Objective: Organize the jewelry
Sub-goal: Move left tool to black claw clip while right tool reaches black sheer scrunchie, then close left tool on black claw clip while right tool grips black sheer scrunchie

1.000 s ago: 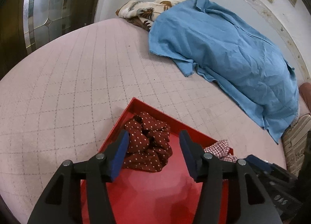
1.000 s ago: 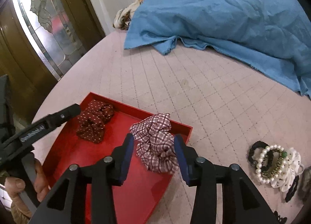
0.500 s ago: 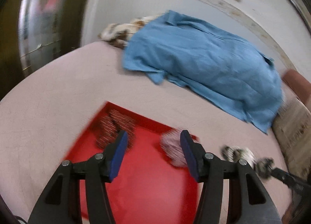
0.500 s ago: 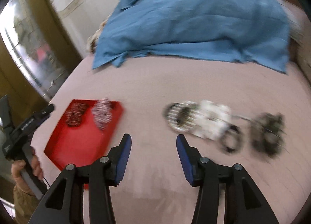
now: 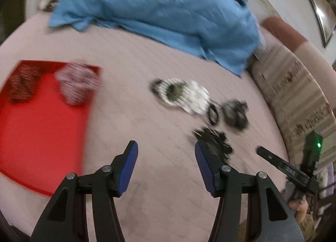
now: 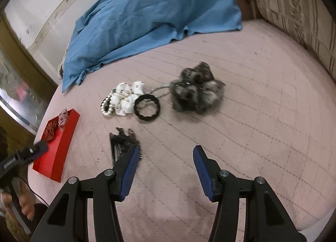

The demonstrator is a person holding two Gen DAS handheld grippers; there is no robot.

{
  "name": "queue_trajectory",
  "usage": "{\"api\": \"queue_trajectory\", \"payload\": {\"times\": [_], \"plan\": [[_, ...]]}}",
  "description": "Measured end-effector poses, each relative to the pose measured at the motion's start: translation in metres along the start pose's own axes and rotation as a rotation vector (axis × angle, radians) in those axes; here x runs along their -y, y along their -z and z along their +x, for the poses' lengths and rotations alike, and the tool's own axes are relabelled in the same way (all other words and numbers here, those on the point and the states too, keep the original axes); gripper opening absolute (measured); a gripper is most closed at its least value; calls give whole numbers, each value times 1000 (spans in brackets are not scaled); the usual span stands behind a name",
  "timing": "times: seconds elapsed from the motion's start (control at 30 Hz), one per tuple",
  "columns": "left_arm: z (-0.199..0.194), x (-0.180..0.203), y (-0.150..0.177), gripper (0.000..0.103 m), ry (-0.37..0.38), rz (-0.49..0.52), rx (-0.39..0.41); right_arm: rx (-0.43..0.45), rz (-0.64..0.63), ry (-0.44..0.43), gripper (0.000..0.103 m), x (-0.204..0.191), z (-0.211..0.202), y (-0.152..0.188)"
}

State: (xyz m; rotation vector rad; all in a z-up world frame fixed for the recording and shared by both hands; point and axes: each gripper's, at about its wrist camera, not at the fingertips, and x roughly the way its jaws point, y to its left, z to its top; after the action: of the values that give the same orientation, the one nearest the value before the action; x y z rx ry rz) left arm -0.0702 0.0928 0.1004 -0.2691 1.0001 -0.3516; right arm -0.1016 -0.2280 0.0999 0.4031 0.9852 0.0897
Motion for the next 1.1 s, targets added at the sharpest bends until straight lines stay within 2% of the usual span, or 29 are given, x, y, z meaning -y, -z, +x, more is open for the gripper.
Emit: {"api": "queue_trajectory", "payload": {"times": [0.23, 0.43, 0.73, 1.1], "plan": [[48, 59, 10, 58, 55, 27, -119, 14, 53, -16, 58, 34, 6, -2], [80, 96, 17, 59, 25, 85, -166, 39, 59, -10, 58, 49, 16, -22], [106, 106, 18, 60, -37, 136, -192, 49, 47, -12, 60, 52, 46, -56], [123, 106, 27, 59, -68, 143, -213, 56, 42, 0, 60, 47, 77, -71]]}}
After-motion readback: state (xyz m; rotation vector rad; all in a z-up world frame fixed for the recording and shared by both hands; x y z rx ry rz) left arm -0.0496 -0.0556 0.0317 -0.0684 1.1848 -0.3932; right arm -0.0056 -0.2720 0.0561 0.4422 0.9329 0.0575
